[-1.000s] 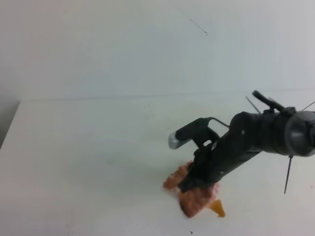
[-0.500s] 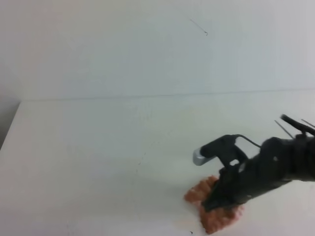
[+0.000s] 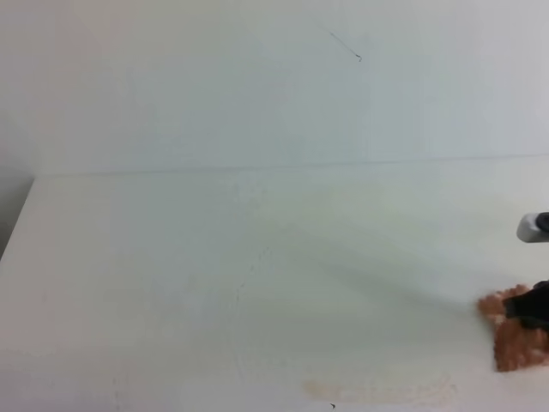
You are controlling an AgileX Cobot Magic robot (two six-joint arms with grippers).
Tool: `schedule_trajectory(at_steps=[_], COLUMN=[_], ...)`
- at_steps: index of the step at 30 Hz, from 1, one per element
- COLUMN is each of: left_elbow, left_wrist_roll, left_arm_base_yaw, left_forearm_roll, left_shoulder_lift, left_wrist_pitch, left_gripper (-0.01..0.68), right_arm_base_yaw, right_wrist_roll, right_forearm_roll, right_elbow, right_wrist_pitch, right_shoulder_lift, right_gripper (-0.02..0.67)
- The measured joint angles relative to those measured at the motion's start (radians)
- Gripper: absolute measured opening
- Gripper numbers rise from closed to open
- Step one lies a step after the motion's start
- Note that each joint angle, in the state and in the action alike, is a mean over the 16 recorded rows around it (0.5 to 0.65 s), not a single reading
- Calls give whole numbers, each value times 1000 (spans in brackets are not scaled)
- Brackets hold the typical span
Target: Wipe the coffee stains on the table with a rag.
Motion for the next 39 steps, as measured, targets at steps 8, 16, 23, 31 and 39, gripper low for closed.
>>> schedule_trajectory(at_steps=[8, 16, 23, 31, 39], left_elbow=[0, 0, 0, 0, 0], left_wrist_roll=[0, 0, 0, 0, 0], left_arm_base_yaw=[0, 0, 0, 0, 0], left_forearm_roll=[0, 0, 0, 0, 0], left_shoulder_lift=[0, 0, 0, 0, 0], left_wrist_pitch=[0, 0, -1, -2, -2], left_gripper=[-3, -3, -3, -3, -3], right_arm_base_yaw=[117, 398, 555, 582, 482], right_wrist_roll=[-8, -7, -11, -25, -34], right_forearm_roll=[35, 125, 182, 167, 115], right_elbow=[5, -29, -141, -246, -221], right_wrist_pitch=[34, -56, -107, -48, 6], right_shoulder_lift=[21, 43, 107, 192, 198], right_gripper=[-4, -4, -4, -4, -4])
